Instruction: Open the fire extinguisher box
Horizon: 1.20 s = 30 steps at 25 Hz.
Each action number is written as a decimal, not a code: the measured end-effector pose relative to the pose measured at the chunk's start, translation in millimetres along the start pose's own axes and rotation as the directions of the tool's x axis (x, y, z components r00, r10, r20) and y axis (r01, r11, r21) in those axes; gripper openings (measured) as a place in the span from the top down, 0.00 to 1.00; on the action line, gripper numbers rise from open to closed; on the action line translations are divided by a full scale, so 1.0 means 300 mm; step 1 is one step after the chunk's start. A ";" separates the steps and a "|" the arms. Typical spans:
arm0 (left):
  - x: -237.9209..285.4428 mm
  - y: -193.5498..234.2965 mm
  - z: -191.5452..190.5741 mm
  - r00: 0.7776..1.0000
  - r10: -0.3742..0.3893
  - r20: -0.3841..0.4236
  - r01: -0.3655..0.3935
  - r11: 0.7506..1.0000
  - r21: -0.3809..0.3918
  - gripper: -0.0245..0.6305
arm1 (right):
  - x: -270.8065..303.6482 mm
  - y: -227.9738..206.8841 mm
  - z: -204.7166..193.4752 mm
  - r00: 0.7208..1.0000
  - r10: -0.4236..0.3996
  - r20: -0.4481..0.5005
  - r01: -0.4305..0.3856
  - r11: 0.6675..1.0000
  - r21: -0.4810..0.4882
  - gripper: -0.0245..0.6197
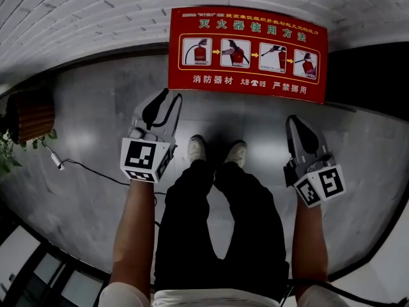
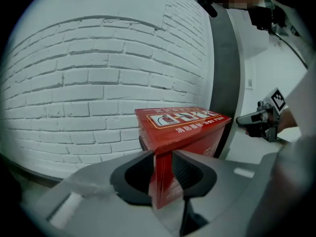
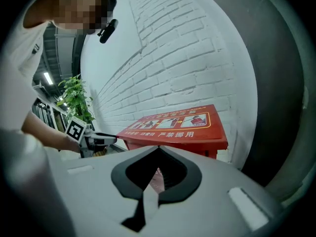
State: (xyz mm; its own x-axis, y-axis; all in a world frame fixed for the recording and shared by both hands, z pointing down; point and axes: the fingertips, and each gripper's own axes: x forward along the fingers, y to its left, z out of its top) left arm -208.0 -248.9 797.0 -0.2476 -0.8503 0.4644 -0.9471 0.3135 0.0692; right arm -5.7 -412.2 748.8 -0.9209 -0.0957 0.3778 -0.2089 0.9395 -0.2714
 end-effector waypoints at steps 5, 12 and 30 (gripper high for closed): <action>0.007 0.022 0.003 0.999 0.032 -0.003 -0.032 0.999 0.008 0.85 | -0.011 0.007 -0.029 1.000 0.005 -0.014 -0.005 1.000 0.011 0.96; 0.008 0.021 0.006 1.000 0.029 0.004 -0.029 1.000 0.009 0.85 | -0.018 0.012 -0.047 1.000 0.008 -0.029 -0.007 1.000 0.024 0.96; -0.102 0.030 0.246 0.998 0.055 -0.011 -0.054 0.997 0.064 0.84 | 0.014 0.092 -0.057 0.999 0.040 -0.033 -0.039 0.998 0.041 0.96</action>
State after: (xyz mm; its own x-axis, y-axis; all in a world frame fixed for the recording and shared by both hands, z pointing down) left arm -224.0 -251.3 718.3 -0.2967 -0.8273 0.4771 -0.9435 0.3312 -0.0125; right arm -9.8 -381.0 758.1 -0.9171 -0.0472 0.3958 -0.1865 0.9283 -0.3216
